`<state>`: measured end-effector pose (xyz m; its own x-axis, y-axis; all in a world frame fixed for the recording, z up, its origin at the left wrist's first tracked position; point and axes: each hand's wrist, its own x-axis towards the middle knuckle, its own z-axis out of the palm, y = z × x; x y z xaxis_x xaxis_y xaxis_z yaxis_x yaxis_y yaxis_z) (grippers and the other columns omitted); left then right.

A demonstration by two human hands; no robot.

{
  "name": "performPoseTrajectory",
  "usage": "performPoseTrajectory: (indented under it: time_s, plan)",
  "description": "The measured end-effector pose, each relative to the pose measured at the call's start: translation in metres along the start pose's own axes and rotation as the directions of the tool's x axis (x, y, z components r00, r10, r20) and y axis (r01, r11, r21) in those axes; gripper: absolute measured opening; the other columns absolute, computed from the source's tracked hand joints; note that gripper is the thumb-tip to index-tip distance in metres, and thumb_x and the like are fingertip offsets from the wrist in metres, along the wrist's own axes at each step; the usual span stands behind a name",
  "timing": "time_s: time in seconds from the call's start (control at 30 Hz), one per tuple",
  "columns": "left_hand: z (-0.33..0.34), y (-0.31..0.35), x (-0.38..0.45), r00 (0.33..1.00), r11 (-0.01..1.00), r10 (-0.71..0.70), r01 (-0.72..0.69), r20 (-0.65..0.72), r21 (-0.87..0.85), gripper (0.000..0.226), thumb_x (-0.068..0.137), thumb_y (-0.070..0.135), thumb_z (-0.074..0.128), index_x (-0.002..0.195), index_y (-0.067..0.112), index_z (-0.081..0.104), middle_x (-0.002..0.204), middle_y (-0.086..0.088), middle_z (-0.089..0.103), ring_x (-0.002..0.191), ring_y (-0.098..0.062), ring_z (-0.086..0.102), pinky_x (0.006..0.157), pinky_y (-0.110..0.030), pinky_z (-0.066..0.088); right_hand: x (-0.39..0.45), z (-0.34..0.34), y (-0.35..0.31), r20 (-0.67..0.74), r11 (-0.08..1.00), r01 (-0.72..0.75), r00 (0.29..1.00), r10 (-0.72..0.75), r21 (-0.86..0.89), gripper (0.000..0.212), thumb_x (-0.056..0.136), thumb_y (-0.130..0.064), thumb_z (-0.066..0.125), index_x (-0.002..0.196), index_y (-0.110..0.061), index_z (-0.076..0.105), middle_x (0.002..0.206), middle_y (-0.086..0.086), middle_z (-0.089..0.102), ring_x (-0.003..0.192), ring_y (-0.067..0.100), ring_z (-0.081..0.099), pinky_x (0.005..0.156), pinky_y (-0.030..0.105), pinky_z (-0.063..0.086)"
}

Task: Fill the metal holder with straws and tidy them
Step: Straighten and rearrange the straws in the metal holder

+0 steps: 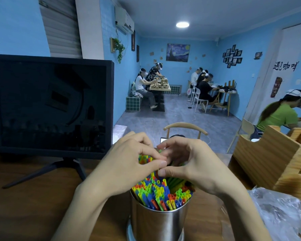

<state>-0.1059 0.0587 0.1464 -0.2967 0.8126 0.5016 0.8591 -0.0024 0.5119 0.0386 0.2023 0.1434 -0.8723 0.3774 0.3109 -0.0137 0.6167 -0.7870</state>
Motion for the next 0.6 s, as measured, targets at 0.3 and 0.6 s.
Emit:
performPoseTrajectory:
  time_s: [0.3, 0.6]
  plan:
    - [-0.025, 0.025, -0.016, 0.954, 0.997, 0.028, -0.004, 0.297, -0.083, 0.028, 0.059, 0.051, 0.094, 0.075, 0.038, 0.076, 0.074, 0.012, 0.066, 0.065, -0.010, 0.057, 0.060, -0.028, 0.047, 0.002, 0.000, 0.004, -0.064, 0.995, 0.077, 0.995, -0.081, -0.056, 0.027, 0.081, -0.011, 0.084, 0.099, -0.028, 0.074, 0.095, -0.007, 0.074, 0.083, 0.014, 0.072, 0.080, 0.038, 0.058]
    - [-0.018, 0.010, -0.009, 0.989, 0.998, -0.062, 0.062, 0.134, 0.002, 0.023, 0.067, 0.044, 0.091, 0.087, 0.044, 0.078, 0.082, 0.021, 0.066, 0.070, -0.008, 0.060, 0.062, -0.013, 0.040, 0.005, 0.002, 0.010, -0.052, 0.995, 0.096, 0.994, -0.097, -0.033, 0.023, 0.087, -0.007, 0.078, 0.100, -0.025, 0.076, 0.091, -0.004, 0.077, 0.087, 0.014, 0.073, 0.083, 0.039, 0.058]
